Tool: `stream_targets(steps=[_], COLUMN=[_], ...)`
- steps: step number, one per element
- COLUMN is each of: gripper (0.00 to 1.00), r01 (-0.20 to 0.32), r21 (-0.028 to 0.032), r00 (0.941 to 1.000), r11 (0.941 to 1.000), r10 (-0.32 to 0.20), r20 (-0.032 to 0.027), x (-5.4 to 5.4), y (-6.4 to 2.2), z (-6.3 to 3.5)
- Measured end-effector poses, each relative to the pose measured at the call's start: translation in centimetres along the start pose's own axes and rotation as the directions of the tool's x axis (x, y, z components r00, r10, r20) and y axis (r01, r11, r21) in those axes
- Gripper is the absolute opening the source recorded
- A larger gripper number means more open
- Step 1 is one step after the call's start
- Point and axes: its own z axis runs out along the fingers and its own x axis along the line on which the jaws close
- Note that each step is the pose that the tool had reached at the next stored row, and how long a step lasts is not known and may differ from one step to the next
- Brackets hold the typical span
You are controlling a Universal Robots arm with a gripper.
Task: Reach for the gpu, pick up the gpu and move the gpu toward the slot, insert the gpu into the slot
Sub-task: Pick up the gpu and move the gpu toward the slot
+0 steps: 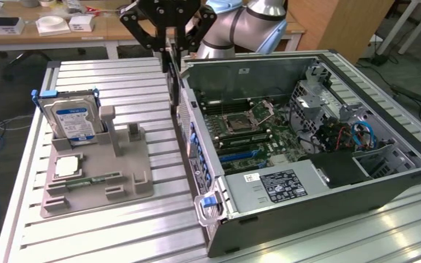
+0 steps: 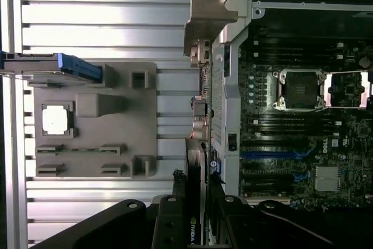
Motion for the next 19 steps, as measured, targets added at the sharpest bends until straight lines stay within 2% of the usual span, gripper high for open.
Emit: stream_targets(steps=[19], gripper=[0.26], r01=[0.0], r21=[-0.0001], r00=[1.0], r11=[1.0], r10=[0.0], r20=[0.0001], x=[-8.4], y=[0.11], z=[0.17])
